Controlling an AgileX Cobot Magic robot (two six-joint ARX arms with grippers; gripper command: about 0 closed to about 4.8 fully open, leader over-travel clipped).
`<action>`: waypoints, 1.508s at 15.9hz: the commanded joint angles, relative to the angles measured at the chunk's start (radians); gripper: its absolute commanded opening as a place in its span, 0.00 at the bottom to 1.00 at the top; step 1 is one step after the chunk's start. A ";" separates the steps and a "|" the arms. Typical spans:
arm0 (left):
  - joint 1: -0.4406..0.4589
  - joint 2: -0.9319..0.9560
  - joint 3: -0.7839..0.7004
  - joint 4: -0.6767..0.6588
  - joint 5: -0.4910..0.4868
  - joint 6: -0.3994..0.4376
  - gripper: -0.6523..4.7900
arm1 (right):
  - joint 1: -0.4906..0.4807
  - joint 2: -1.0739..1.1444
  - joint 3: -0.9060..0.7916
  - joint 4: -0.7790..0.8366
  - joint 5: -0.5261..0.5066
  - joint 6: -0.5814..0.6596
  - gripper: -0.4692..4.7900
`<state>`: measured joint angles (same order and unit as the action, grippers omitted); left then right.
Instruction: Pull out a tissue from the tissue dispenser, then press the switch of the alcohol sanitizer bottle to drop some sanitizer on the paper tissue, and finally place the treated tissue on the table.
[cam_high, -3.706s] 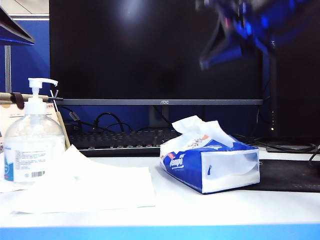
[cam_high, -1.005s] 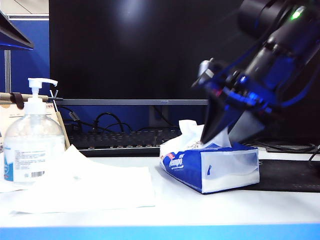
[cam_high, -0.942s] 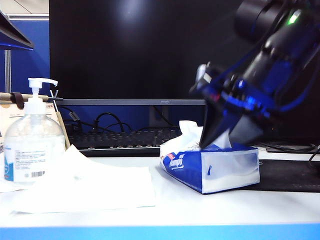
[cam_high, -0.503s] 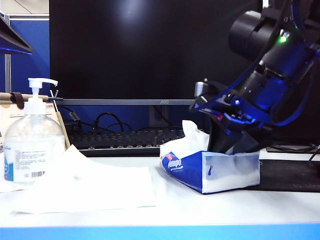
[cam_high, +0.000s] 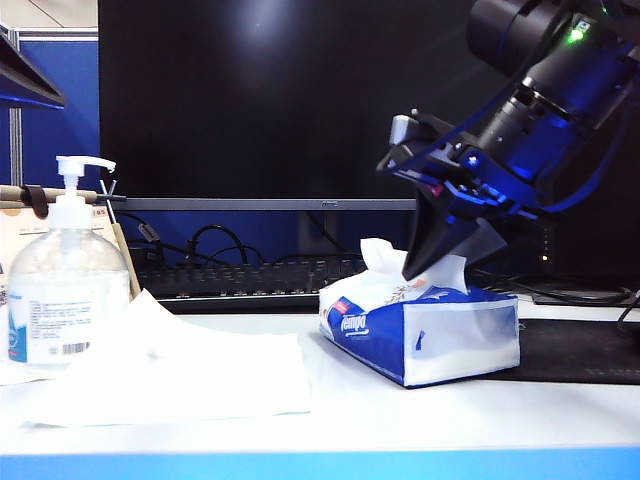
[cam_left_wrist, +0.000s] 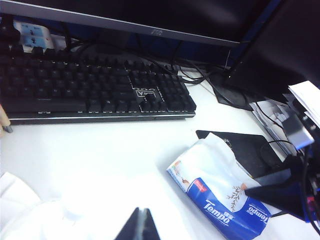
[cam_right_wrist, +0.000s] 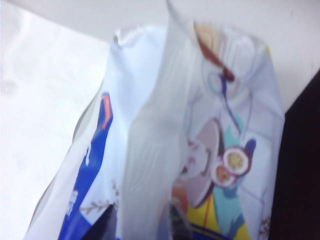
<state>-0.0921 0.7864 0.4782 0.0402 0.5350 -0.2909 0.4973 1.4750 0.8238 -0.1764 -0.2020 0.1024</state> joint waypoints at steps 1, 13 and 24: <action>0.000 -0.001 0.005 0.006 0.002 0.006 0.11 | 0.000 -0.002 0.003 0.012 0.026 -0.002 0.32; 0.001 -0.002 0.005 0.006 0.004 0.007 0.11 | 0.000 -0.102 0.085 -0.008 -0.002 -0.011 0.08; 0.001 -0.002 0.005 0.014 0.004 0.047 0.11 | 0.001 -0.135 0.445 0.077 -0.527 0.351 0.08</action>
<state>-0.0921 0.7868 0.4782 0.0406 0.5354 -0.2615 0.4976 1.3281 1.2697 -0.1207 -0.7109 0.4278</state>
